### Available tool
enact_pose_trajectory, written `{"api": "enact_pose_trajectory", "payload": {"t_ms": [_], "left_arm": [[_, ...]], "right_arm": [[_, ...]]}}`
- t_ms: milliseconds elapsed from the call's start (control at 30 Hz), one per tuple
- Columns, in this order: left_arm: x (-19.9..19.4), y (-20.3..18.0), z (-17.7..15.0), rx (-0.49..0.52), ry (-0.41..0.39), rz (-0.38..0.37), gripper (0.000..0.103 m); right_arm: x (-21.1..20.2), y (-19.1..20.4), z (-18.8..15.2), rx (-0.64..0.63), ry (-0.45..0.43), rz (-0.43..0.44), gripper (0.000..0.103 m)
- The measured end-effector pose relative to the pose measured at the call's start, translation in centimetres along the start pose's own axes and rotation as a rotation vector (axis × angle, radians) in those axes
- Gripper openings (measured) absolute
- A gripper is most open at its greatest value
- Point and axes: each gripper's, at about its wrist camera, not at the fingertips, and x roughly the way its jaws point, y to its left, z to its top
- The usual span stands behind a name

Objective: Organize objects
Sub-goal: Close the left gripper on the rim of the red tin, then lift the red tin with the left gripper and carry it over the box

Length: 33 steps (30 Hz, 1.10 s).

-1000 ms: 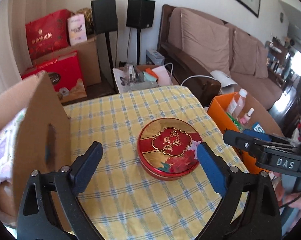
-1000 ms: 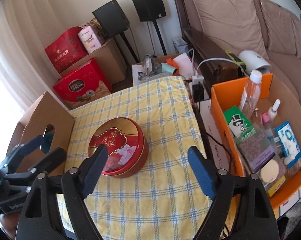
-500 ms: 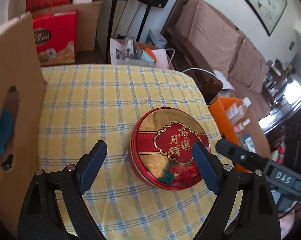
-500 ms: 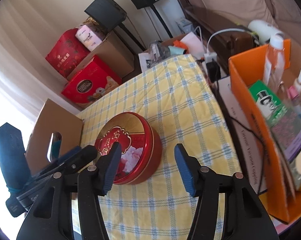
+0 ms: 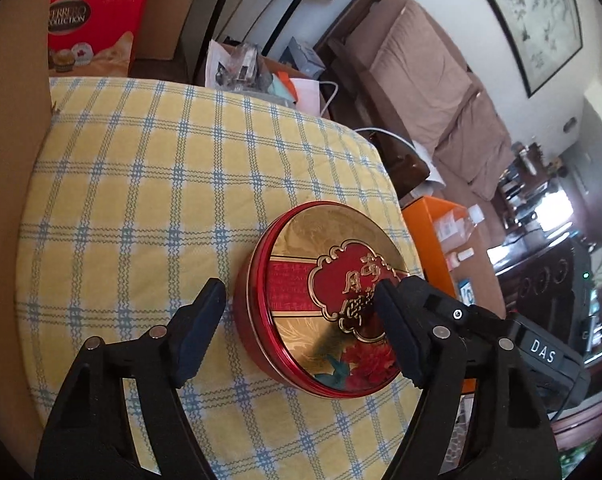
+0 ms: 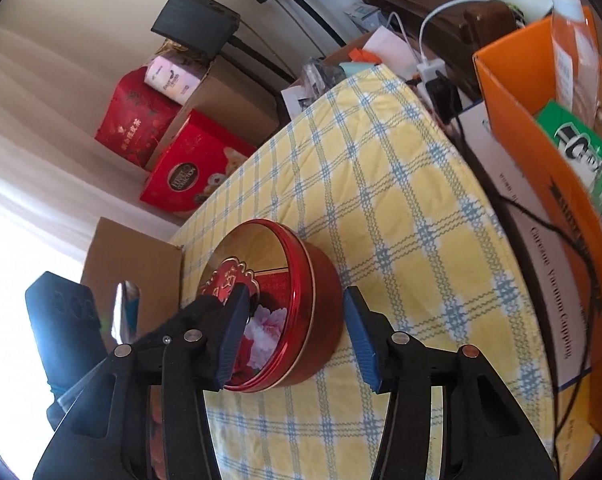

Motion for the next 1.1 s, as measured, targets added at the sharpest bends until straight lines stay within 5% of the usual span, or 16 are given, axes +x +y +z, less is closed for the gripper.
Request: {"api": "enact_pose_trajectory", "payload": {"t_ms": [533, 1100], "left_arm": [[-1.6, -1.9, -0.6, 0.008, -0.04, 0.023, 0.069], [-9.8, -5.3, 0.6, 0.013, -0.171, -0.013, 0.069]], "right_arm": [[-0.2, 1.0, -0.7, 0.012, -0.008, 0.018, 0.055], [-6.4, 8.3, 0.0, -0.11, -0.112, 0.039, 0.055]]}}
